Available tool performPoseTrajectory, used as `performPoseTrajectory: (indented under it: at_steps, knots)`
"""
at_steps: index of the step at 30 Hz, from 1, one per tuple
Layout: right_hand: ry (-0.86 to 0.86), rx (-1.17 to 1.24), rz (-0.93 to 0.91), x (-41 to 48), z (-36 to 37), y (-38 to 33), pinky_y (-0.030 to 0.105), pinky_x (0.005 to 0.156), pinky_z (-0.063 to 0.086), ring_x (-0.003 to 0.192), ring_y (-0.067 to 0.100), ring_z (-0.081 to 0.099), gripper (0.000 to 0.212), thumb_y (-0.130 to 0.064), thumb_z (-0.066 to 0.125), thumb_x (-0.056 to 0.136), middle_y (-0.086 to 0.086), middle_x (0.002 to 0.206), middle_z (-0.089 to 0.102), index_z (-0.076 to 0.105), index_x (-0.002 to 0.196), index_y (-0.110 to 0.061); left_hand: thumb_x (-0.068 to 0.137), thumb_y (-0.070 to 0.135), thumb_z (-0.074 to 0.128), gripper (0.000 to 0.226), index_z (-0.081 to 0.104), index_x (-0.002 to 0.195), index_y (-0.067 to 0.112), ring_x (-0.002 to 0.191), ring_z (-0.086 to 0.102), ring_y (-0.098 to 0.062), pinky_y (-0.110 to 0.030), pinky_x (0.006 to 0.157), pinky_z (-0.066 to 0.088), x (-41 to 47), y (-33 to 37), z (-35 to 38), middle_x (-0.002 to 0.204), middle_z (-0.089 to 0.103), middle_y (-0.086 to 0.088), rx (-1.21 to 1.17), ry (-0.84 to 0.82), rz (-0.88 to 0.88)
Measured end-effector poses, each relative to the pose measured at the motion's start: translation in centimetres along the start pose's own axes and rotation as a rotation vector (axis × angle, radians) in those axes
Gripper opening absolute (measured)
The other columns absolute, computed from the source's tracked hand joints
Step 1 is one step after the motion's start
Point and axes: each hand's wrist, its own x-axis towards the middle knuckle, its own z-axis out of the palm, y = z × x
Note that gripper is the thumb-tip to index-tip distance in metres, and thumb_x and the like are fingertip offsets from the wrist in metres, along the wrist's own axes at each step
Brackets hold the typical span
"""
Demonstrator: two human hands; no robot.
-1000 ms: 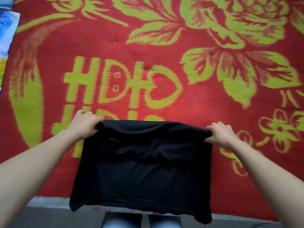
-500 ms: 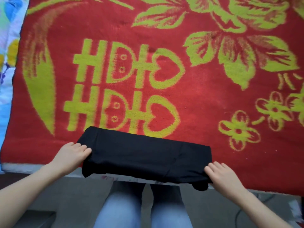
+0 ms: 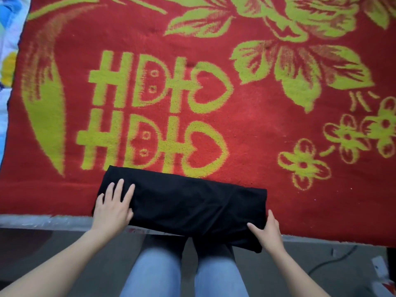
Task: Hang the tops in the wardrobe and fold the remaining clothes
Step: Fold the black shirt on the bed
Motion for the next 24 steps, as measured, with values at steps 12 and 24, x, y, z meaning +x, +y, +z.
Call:
performPoseTrajectory:
  at_steps: [12, 24]
  knots:
    - [0.074, 0.260, 0.080, 0.0, -1.3, -2.9, 0.045, 0.089, 0.047, 0.091, 0.029, 0.063, 0.019, -0.018, 0.077, 0.073, 0.009, 0.095, 0.070, 0.062, 0.084, -0.014, 0.094, 0.056, 0.031, 0.075, -0.021, 0.144, 0.035, 0.142, -0.014, -0.034, -0.055, 0.111, 0.012, 0.6, 0.4, 3.8, 0.155, -0.023, -0.005, 0.040, -0.368, -0.169]
    - [-0.028, 0.232, -0.621, -11.5, 2.5, -18.4, 0.011, 0.090, 0.041, 0.103, 0.005, 0.059, 0.058, -0.012, 0.072, 0.077, -0.013, 0.105, 0.062, 0.050, 0.130, -0.015, 0.095, 0.030, 0.052, 0.041, 0.047, 0.135, 0.028, 0.144, 0.010, -0.015, -0.038, 0.113, 0.015, 1.4, -2.4, 0.5, 0.155, 0.020, 0.002, -1.093, -0.359, -0.377]
